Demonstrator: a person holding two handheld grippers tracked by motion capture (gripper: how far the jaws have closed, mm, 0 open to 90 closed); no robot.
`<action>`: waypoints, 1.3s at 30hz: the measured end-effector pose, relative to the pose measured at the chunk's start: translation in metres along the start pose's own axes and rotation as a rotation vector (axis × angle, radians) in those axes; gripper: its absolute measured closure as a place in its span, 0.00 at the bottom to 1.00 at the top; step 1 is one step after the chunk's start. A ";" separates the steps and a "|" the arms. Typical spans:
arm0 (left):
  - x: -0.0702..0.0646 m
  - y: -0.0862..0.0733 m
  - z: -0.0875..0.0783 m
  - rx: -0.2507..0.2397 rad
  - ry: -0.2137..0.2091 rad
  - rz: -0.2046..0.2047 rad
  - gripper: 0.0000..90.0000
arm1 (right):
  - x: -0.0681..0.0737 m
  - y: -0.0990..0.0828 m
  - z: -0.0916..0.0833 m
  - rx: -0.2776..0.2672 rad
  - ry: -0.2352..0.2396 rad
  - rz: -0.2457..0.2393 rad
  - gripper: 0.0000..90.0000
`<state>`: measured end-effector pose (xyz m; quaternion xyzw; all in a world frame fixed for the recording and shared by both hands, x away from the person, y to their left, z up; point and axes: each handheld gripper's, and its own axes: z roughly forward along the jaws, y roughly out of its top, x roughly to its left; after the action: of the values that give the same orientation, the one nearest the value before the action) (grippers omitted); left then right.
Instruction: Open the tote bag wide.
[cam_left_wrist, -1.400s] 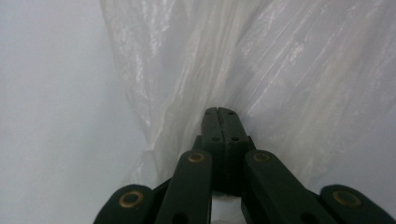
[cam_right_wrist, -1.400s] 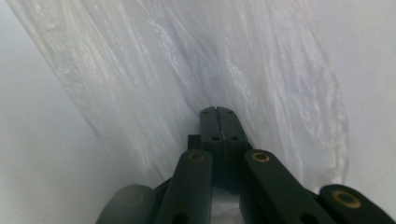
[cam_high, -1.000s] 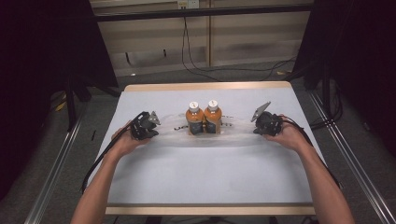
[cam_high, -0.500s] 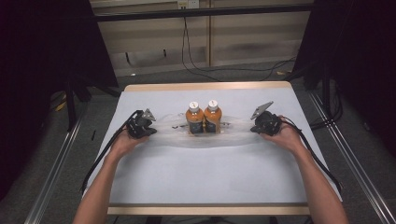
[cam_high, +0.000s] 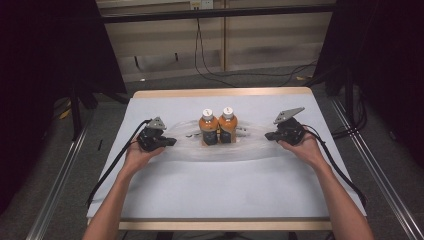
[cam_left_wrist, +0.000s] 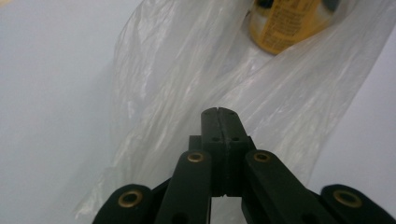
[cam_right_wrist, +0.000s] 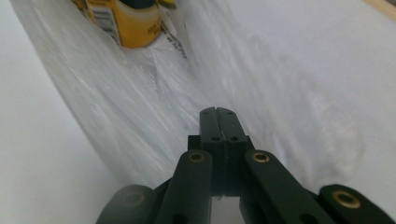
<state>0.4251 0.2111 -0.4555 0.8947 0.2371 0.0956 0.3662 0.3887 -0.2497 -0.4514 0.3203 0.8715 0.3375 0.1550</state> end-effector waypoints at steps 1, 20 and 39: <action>-0.002 0.002 -0.002 0.003 0.005 0.011 1.00 | 0.001 0.001 -0.003 -0.010 0.001 -0.004 1.00; -0.051 0.023 0.009 -0.094 -0.140 0.061 1.00 | 0.013 0.024 0.003 -0.161 0.120 0.030 1.00; -0.082 0.071 0.045 -0.172 -0.163 0.084 1.00 | 0.020 0.050 0.030 -0.121 0.141 0.011 1.00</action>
<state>0.3946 0.0989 -0.4376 0.8739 0.1598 0.0578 0.4555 0.4116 -0.1933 -0.4400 0.2906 0.8565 0.4121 0.1105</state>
